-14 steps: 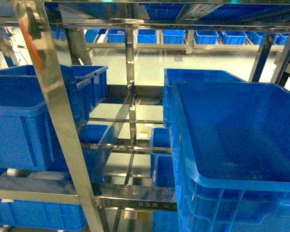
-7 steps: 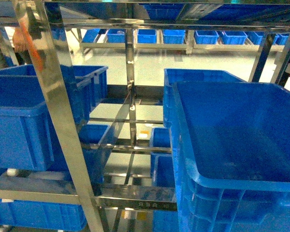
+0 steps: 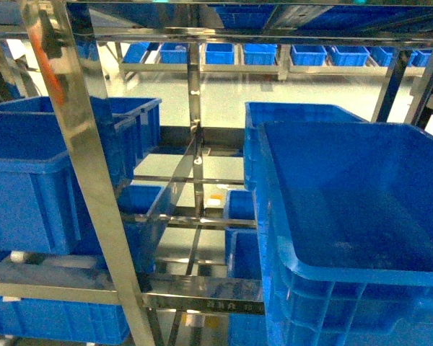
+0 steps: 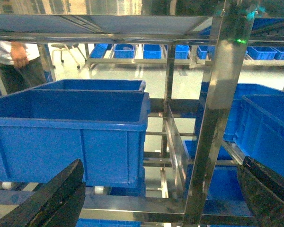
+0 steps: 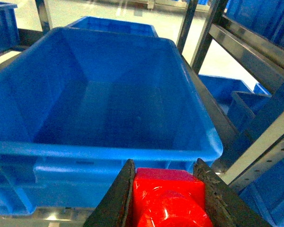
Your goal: Pick red block from blue box to shelf
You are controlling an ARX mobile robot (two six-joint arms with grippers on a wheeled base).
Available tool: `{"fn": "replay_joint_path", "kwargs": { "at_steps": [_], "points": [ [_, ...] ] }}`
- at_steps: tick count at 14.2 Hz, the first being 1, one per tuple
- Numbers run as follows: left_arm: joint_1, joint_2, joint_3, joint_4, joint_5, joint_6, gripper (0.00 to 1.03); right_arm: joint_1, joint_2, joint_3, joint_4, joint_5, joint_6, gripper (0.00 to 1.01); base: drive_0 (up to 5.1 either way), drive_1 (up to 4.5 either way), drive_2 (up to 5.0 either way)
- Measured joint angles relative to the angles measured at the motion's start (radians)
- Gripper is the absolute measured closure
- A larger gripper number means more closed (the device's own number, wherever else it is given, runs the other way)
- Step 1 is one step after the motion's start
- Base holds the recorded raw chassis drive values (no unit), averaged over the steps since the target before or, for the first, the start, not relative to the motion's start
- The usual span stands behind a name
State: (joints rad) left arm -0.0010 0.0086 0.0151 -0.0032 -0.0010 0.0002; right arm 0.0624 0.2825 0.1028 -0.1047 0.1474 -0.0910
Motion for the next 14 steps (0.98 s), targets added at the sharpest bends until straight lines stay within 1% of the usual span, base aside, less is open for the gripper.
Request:
{"fn": "replay_joint_path", "kwargs": {
  "at_steps": [1, 2, 3, 4, 5, 7, 8, 9, 10, 11, 13, 14],
  "points": [
    [0.0, 0.0, 0.0, 0.0, 0.0, 0.0, 0.05, -0.021, 0.132, 0.038, 0.08, -0.022, 0.002, 0.73, 0.0, 0.0, 0.0],
    [0.0, 0.0, 0.0, 0.0, 0.0, 0.0, 0.05, -0.04, 0.267, 0.083, 0.14, -0.055, 0.011, 0.73, 0.0, 0.0, 0.0],
    [0.0, 0.0, 0.0, 0.0, 0.0, 0.0, 0.05, -0.054, 0.414, 0.124, 0.219, -0.076, 0.033, 0.73, 0.0, 0.0, 0.0],
    [0.0, 0.0, 0.0, 0.0, 0.0, 0.0, 0.05, -0.056, 0.57, 0.164, 0.318, -0.096, 0.052, 0.73, 0.0, 0.0, 0.0],
    [0.0, 0.0, 0.0, 0.0, 0.0, 0.0, 0.05, -0.043, 0.719, 0.216, 0.414, -0.107, 0.066, 0.73, 0.0, 0.0, 0.0],
    [0.0, 0.0, 0.0, 0.0, 0.0, 0.0, 0.05, 0.007, 0.964, 0.319, 0.567, -0.116, 0.069, 0.73, 0.0, 0.0, 0.0],
    [0.0, 0.0, 0.0, 0.0, 0.0, 0.0, 0.05, 0.031, 1.08, 0.371, 0.604, -0.117, 0.068, 0.73, 0.0, 0.0, 0.0],
    [0.0, 0.0, 0.0, 0.0, 0.0, 0.0, 0.05, 0.044, 1.188, 0.413, 0.647, -0.095, 0.063, 0.62, 0.0, 0.0, 0.0],
    [0.0, 0.0, 0.0, 0.0, 0.0, 0.0, 0.05, 0.044, 1.267, 0.445, 0.658, -0.066, 0.064, 0.5, 0.0, 0.0, 0.0],
    [0.0, 0.0, 0.0, 0.0, 0.0, 0.0, 0.05, 0.044, 1.281, 0.444, 0.658, -0.047, 0.069, 0.39, 0.0, 0.0, 0.0],
    [0.0, 0.0, 0.0, 0.0, 0.0, 0.0, 0.05, 0.043, 1.156, 0.399, 0.661, -0.02, 0.08, 0.11, 0.0, 0.0, 0.0],
    [0.0, 0.0, 0.0, 0.0, 0.0, 0.0, 0.05, 0.042, 1.067, 0.353, 0.648, -0.023, 0.087, 0.01, 0.0, 0.0, 0.0]
  ]
}}
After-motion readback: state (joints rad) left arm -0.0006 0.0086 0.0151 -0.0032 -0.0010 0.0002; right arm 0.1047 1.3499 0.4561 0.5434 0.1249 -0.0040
